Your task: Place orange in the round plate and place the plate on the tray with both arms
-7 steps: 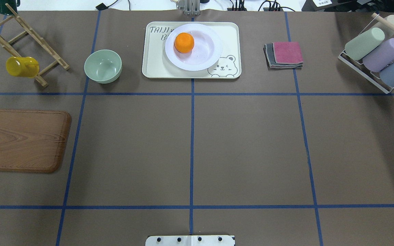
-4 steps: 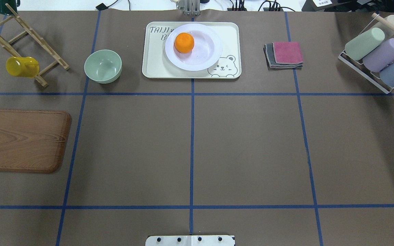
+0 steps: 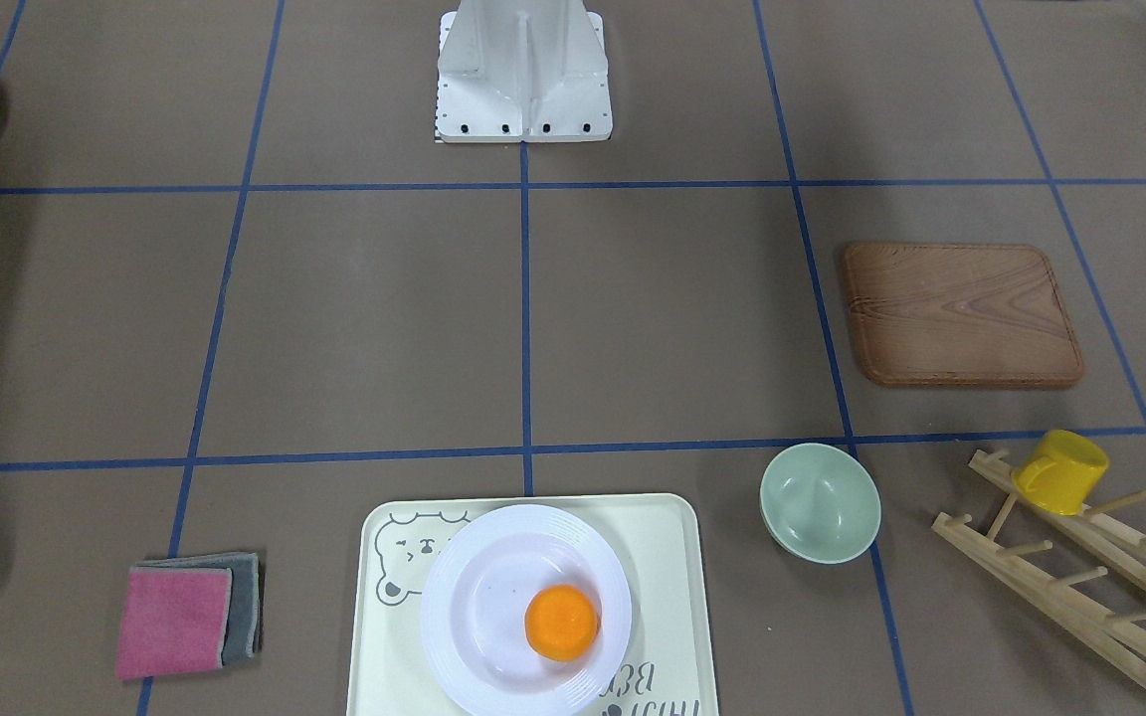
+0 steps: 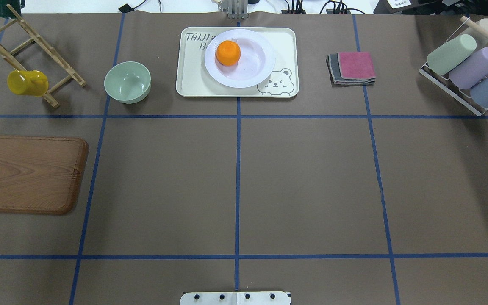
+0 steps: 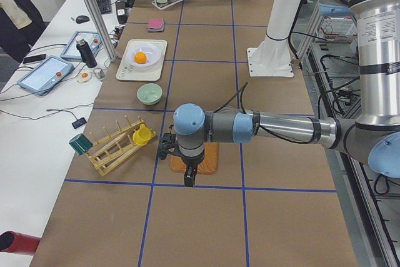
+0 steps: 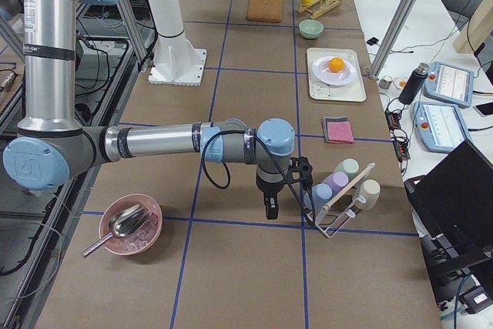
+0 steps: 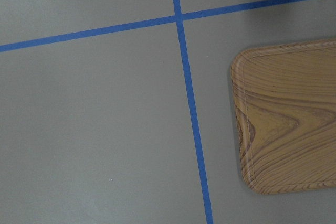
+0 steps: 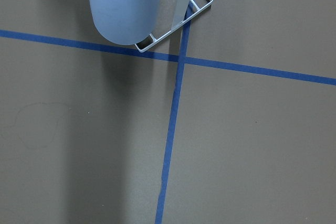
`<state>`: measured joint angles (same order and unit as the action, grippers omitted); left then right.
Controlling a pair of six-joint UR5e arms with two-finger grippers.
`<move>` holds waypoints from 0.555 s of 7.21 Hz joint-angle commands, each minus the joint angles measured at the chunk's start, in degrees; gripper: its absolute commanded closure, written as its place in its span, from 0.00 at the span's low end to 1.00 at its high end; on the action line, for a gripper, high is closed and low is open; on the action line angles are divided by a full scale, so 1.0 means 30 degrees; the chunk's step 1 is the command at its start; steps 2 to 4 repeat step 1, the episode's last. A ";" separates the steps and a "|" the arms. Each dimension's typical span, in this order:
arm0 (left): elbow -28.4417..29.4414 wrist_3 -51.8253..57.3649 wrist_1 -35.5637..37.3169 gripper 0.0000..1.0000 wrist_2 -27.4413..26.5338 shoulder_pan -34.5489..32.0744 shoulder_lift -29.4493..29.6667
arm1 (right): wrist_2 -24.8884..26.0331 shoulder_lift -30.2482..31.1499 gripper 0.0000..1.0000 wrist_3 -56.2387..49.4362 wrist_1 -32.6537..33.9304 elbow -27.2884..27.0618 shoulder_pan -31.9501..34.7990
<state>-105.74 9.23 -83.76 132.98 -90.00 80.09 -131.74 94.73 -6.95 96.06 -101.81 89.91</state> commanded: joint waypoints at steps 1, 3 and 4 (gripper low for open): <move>0.0003 -0.0001 0.0000 0.01 0.0001 0.0001 -0.0008 | -0.0002 0.0005 0.00 0.0001 0.0000 0.0010 0.0000; 0.0003 -0.0001 0.0000 0.01 0.0001 0.0001 -0.0008 | -0.0002 0.0005 0.00 0.0001 0.0000 0.0010 0.0000; 0.0003 -0.0001 0.0000 0.01 0.0001 0.0001 -0.0008 | -0.0002 0.0005 0.00 0.0001 0.0000 0.0010 0.0000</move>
